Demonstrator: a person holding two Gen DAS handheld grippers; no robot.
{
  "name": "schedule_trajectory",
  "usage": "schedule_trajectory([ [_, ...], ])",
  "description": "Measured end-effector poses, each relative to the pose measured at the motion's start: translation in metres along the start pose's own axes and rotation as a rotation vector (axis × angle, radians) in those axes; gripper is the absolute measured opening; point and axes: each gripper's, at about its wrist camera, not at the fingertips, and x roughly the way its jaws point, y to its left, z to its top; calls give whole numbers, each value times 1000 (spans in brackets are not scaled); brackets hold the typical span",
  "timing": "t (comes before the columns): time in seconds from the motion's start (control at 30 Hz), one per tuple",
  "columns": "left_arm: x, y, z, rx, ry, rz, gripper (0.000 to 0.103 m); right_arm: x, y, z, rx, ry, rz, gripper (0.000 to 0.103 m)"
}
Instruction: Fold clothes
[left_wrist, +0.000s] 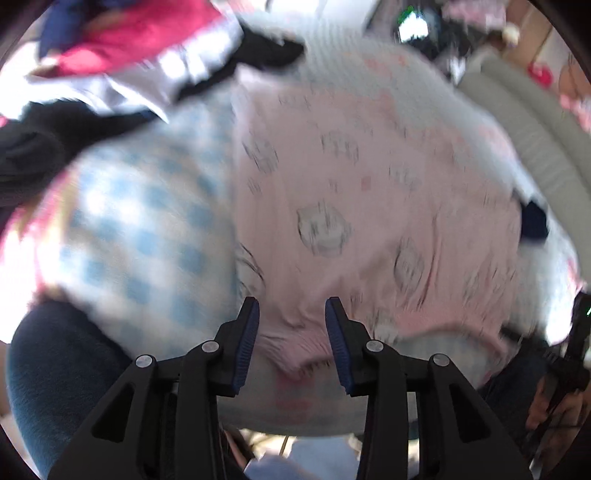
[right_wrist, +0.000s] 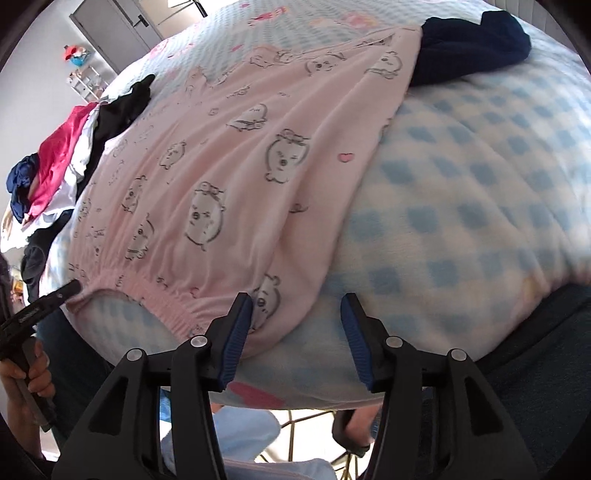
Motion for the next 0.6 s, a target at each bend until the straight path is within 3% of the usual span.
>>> schedule_trajectory([
  [0.1, -6, 6, 4, -21, -26, -24, 40, -4, -8, -1, 7, -10, -38, 51],
  [0.2, 1, 11, 4, -63, 19, -78, 40, -13, -14, 1, 28, -33, -51, 52],
  [0.27, 4, 13, 1, -126, 49, -128, 40, -15, -19, 1, 71, -31, 34, 53],
  [0.33, 9, 7, -1, -149, 80, -183, 40, -12, -17, 2, 66, -19, 64, 53],
  [0.37, 12, 3, -2, -142, 90, -179, 40, -10, -13, 2, 55, -14, 65, 53],
  [0.5, 22, -5, -1, -68, 132, -25, 39, -3, -6, 0, 37, -6, 56, 53],
  [0.6, 15, -3, 2, -62, 147, -31, 37, -3, -7, -3, 14, 19, -54, 53],
])
